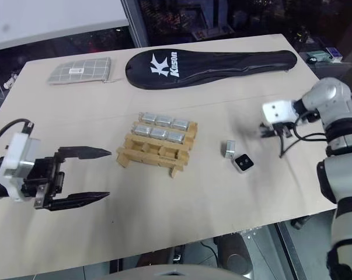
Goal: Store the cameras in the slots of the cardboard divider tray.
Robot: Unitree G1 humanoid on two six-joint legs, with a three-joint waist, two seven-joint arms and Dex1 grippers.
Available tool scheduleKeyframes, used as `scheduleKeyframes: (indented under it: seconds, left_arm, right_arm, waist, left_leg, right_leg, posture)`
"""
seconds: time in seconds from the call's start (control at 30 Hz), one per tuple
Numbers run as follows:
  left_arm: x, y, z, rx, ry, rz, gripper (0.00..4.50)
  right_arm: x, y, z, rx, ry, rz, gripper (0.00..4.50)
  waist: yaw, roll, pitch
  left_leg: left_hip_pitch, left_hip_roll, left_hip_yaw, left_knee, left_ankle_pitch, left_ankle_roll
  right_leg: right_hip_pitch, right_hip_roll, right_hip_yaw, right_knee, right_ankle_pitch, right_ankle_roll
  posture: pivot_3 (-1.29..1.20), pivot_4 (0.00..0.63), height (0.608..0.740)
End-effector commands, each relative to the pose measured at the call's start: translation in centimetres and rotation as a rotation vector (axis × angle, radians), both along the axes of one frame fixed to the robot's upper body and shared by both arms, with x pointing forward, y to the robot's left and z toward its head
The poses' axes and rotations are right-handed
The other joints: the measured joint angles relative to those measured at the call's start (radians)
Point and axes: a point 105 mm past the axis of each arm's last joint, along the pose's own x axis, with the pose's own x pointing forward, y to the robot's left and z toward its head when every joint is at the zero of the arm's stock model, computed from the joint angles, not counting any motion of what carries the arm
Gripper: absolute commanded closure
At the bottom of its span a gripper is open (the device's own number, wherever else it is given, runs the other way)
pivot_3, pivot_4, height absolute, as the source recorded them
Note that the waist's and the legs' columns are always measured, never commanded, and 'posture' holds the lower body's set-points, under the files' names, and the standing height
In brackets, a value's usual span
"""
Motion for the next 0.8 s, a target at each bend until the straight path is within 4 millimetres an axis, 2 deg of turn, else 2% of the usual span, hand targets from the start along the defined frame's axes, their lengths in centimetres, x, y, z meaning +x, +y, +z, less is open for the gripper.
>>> scheduleKeyframes:
  seconds: [0.03, 0.1, 0.2, 0.3, 0.43, 0.6, 0.8]
  left_arm:
    - [-0.1, 0.1, 0.8, -0.007, -0.049, 0.024, 0.00]
    - [0.0, 0.2, 0.9, -0.014, -0.054, 0.035, 0.00]
    - [0.1, 0.4, 0.9, -0.013, -0.062, 0.051, 0.00]
    - [0.1, 1.3, 1.7, -0.006, -0.086, 0.091, 0.00]
    - [0.3, 4.0, 2.4, 0.024, -0.121, 0.165, 0.00]
    - [0.6, 7.7, 2.6, 0.025, -0.138, 0.273, 0.00]
    - [1.0, 9.5, 1.8, 0.037, -0.129, 0.291, 0.00]
  right_arm:
    - [-0.8, 5.5, 5.4, 0.299, 0.007, 0.129, 3.69]
    - [-1.9, 9.0, 6.5, 0.454, 0.050, 0.210, 3.69]
    - [-2.3, 13.3, 7.1, 0.640, 0.053, 0.219, 3.69]
    - [-2.5, 18.3, 6.1, 0.824, 0.059, 0.138, 3.69]
    - [-4.1, 23.1, 4.8, 0.943, 0.095, 0.089, 3.69]
    - [-4.5, 26.1, 3.3, 0.957, 0.057, 0.034, 3.69]
    - [-4.0, 26.5, 1.2, 0.928, 0.007, -0.011, 3.69]
  waist:
    - [0.000, 0.000, 0.000]
    - [0.002, 0.000, 0.000]
    - [0.004, 0.000, 0.000]
    - [0.010, 0.000, 0.000]
    - [0.012, 0.000, 0.000]
    - [0.011, -0.002, -0.002]
    - [0.008, -0.003, -0.002]
  left_leg:
    - [0.000, 0.000, -0.002, 0.000, 0.000, 0.000]
    - [0.000, 0.001, -0.007, 0.000, 0.000, 0.000]
    - [0.000, 0.001, -0.008, 0.000, 0.000, 0.000]
    - [-0.001, 0.001, -0.009, 0.000, 0.000, 0.000]
    - [-0.004, 0.000, -0.012, 0.000, 0.003, -0.005]
    - [-0.004, -0.002, -0.012, 0.000, 0.003, -0.006]
    - [-0.003, -0.001, -0.012, 0.000, 0.004, -0.007]
  right_leg:
    - [0.000, 0.000, 0.000, 0.000, 0.000, 0.000]
    - [0.000, -0.001, -0.001, 0.000, 0.000, -0.001]
    - [0.000, -0.001, -0.002, 0.000, 0.000, -0.001]
    - [-0.001, -0.001, -0.003, 0.001, 0.001, -0.001]
    - [-0.002, -0.001, -0.005, 0.001, 0.001, -0.001]
    - [-0.002, 0.000, -0.006, 0.000, 0.001, -0.001]
    - [-0.002, 0.001, -0.007, 0.000, 0.001, -0.001]
  posture:
    - [0.00, 0.150, 0.740]
    - [0.00, 0.150, 0.740]
    - [0.00, 0.150, 0.740]
    - [0.00, 0.150, 0.740]
    - [0.00, 0.150, 0.740]
    - [0.00, 0.150, 0.740]
    - [0.00, 0.150, 0.740]
